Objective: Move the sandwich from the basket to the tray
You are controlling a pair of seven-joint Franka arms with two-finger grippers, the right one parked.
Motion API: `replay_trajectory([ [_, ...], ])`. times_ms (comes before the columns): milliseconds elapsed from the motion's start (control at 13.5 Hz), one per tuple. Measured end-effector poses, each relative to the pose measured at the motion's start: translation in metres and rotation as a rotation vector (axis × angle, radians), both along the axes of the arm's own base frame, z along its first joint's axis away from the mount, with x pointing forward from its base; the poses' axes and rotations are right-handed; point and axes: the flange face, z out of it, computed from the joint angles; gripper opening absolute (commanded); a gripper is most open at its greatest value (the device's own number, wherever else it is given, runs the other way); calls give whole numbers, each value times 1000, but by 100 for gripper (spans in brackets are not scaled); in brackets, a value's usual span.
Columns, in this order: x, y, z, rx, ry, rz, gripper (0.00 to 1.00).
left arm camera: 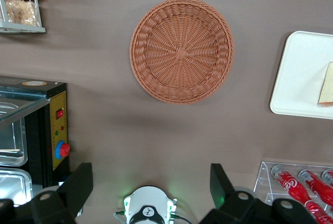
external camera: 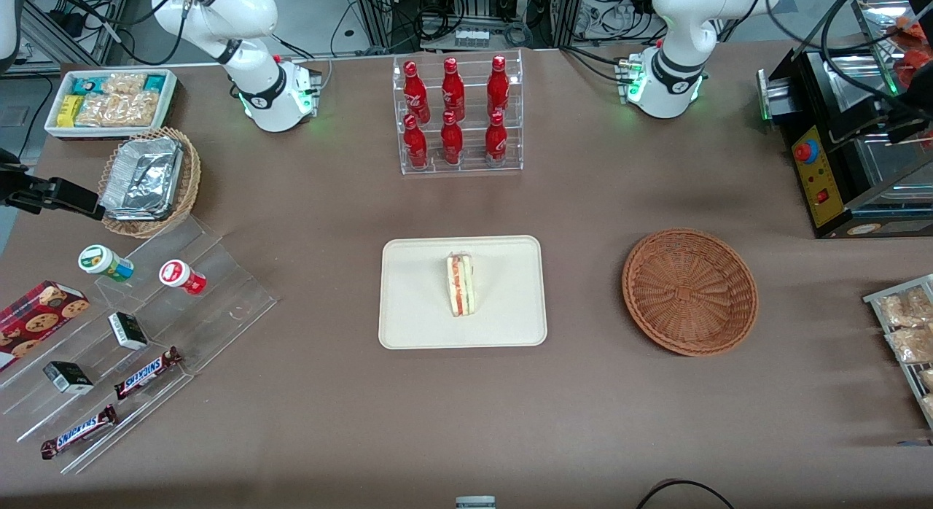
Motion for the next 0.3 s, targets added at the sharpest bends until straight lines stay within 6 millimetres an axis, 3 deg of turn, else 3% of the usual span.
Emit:
replay_trajectory([
  [296,10,-8,-3,7,-38,-14,99],
])
